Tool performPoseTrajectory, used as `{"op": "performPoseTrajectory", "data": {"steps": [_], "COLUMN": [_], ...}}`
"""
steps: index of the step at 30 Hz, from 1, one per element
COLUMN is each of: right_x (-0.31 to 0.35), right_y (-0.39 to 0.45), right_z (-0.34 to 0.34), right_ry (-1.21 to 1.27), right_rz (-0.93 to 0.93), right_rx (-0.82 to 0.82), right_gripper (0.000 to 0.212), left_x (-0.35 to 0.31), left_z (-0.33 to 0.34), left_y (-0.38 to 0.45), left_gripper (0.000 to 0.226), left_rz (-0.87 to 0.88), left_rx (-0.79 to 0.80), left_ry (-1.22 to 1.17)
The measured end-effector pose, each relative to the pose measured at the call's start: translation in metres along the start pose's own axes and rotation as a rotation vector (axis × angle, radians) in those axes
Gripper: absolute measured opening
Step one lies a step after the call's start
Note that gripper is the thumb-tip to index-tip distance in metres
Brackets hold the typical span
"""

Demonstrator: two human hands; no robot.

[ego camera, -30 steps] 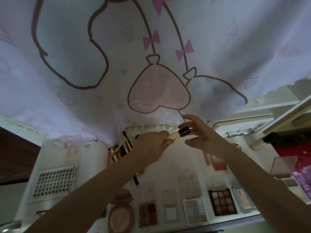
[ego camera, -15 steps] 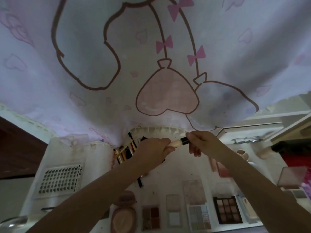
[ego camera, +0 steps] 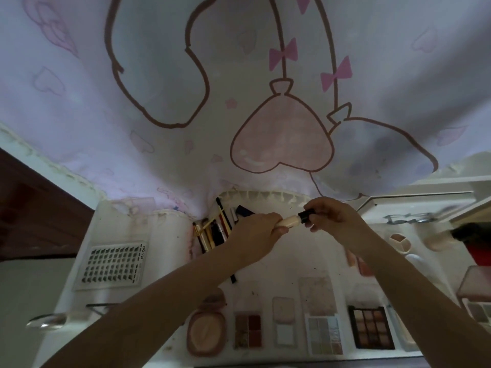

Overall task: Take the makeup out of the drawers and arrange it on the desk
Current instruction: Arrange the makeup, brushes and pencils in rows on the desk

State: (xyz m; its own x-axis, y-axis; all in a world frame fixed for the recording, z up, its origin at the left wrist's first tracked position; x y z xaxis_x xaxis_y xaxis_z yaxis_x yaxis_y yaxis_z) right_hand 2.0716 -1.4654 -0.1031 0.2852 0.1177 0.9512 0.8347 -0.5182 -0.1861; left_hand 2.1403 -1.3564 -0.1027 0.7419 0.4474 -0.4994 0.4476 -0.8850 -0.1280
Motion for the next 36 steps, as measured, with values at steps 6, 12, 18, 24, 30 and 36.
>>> {"op": "performPoseTrajectory", "data": {"steps": [6,12,18,24,30,36], "right_x": [-0.012,-0.018,-0.036,-0.062,-0.072,-0.051], "right_y": [0.001,-0.006,-0.014,-0.025,-0.019,0.009], "right_z": [-0.001,0.002,0.007,0.022,0.026,0.029], "right_ry": [0.062,0.060,0.190,0.342,0.167,-0.281], "right_rz": [0.018,0.027,0.115,0.360,0.377,0.152], "right_rx": [-0.006,-0.048,-0.102,-0.149,-0.132,-0.175], "right_gripper": [0.042,0.041,0.043,0.047,0.065,0.057], "left_x": [0.011,0.022,0.030,0.036,0.041,0.067], "left_z": [0.011,0.028,0.046,0.067,0.078,0.063], "left_y": [-0.001,-0.001,-0.009,-0.009,-0.007,-0.010], "left_gripper": [0.027,0.027,0.009,0.016,0.016,0.032], "left_rz": [-0.120,-0.234,-0.391,-0.430,-0.422,-0.408], "left_rx": [0.048,0.079,0.136,0.110,0.138,0.052], "left_ry": [-0.383,-0.608,-0.859,-0.894,-0.811,-0.462]}}
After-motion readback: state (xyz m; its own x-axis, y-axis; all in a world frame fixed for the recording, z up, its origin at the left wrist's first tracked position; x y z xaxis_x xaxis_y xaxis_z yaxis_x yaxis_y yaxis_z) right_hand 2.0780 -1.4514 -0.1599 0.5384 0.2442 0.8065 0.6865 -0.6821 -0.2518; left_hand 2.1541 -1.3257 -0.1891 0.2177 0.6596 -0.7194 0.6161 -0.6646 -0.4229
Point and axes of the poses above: each hand's wrist, its own y-axis towards the middle knuckle, its own z-axis out of the palm, x = y × z, the point moved 8 cm from there along y, towards the middle knuckle, and after that the axes turned 6 degrees about -x, right-handed, at the moved point
